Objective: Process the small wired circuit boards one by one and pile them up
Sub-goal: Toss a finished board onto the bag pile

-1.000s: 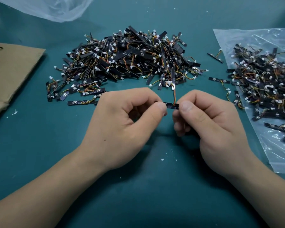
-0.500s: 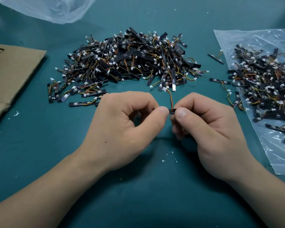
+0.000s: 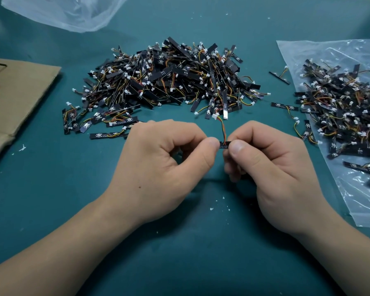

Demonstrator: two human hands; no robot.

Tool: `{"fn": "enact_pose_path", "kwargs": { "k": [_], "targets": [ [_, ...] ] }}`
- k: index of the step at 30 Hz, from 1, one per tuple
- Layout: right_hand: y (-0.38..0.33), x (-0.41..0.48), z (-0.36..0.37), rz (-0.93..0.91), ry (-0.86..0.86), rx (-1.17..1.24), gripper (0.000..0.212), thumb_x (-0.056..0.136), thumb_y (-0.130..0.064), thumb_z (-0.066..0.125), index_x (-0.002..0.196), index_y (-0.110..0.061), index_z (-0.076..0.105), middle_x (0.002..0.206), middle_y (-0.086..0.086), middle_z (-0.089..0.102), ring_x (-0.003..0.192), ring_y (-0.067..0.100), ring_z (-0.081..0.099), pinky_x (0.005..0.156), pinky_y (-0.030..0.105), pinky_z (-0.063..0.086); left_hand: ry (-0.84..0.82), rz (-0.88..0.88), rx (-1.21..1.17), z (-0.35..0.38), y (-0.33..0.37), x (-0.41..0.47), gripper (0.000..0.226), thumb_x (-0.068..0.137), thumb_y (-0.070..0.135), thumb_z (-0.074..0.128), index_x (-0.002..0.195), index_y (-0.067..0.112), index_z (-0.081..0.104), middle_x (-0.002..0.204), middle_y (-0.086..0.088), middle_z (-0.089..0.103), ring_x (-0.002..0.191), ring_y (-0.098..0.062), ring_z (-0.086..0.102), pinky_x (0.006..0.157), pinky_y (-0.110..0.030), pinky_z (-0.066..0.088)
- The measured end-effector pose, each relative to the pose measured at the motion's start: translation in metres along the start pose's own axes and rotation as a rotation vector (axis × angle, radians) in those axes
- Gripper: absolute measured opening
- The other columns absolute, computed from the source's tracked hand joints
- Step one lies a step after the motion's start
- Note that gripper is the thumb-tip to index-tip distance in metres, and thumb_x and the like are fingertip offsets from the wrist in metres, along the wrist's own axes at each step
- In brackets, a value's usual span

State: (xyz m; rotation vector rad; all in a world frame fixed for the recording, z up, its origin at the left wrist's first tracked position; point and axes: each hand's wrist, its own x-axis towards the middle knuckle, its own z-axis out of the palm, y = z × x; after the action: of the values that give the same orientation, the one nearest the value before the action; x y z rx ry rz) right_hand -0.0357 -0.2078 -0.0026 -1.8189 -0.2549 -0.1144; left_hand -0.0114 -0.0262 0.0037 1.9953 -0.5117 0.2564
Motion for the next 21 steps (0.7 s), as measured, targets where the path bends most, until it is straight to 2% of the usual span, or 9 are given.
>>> {"fn": "enact_pose_path", "kwargs": {
  "k": [6,9,12,15,21],
  "targets": [
    [-0.0008,-0.0010,0.0007,-0.005,-0.019,0.000,0.020,0.095,-0.032,0.053,0.081,-0.021,0.062,0.069,-0.002,0.064,0.060,0.022,0.054,0.056,0.045,0.047,-0.026,0.053,-0.012,-0.0032,0.0002,0.0002,0.035,0.090,0.028,0.057,0.061,0.009,0.063,0.054,-0.002,0.050,0.056,-0.019,0.048,0.057,-0.029,0.039],
    [-0.0013,-0.0010,0.0000,0.010,-0.007,0.018,0.021,0.094,-0.033,0.053,0.080,-0.020,0.062,0.069,0.000,0.064,0.061,0.025,0.054,0.057,0.048,0.047,-0.025,0.040,-0.009,-0.0023,0.0008,0.0002,0.034,0.090,0.027,0.057,0.061,0.010,0.063,0.053,-0.002,0.048,0.055,-0.019,0.046,0.056,-0.027,0.039],
    [-0.0023,-0.0012,0.0001,-0.014,-0.011,-0.010,0.022,0.094,-0.032,0.053,0.078,-0.020,0.061,0.065,0.001,0.061,0.058,0.023,0.052,0.056,0.042,0.045,-0.034,0.055,0.001,-0.0024,0.0000,-0.0002,0.034,0.090,0.027,0.057,0.062,0.010,0.063,0.054,-0.003,0.049,0.056,-0.021,0.047,0.057,-0.026,0.039],
    [-0.0025,-0.0014,0.0003,-0.022,-0.012,-0.010,0.023,0.094,-0.032,0.053,0.077,-0.017,0.060,0.063,0.007,0.058,0.056,0.027,0.050,0.054,0.041,0.043,-0.017,0.040,-0.002,-0.0012,0.0001,-0.0006,0.033,0.088,0.026,0.058,0.060,0.011,0.063,0.052,-0.002,0.049,0.055,-0.019,0.047,0.055,-0.025,0.038],
    [-0.0023,-0.0015,-0.0007,-0.027,-0.010,-0.017,0.022,0.093,-0.031,0.053,0.076,-0.018,0.060,0.062,0.004,0.059,0.056,0.023,0.050,0.054,0.035,0.043,-0.028,0.057,-0.022,-0.0021,0.0002,-0.0002,0.033,0.090,0.025,0.059,0.061,0.010,0.063,0.053,-0.001,0.049,0.055,-0.017,0.046,0.057,-0.023,0.037]
  ]
}}
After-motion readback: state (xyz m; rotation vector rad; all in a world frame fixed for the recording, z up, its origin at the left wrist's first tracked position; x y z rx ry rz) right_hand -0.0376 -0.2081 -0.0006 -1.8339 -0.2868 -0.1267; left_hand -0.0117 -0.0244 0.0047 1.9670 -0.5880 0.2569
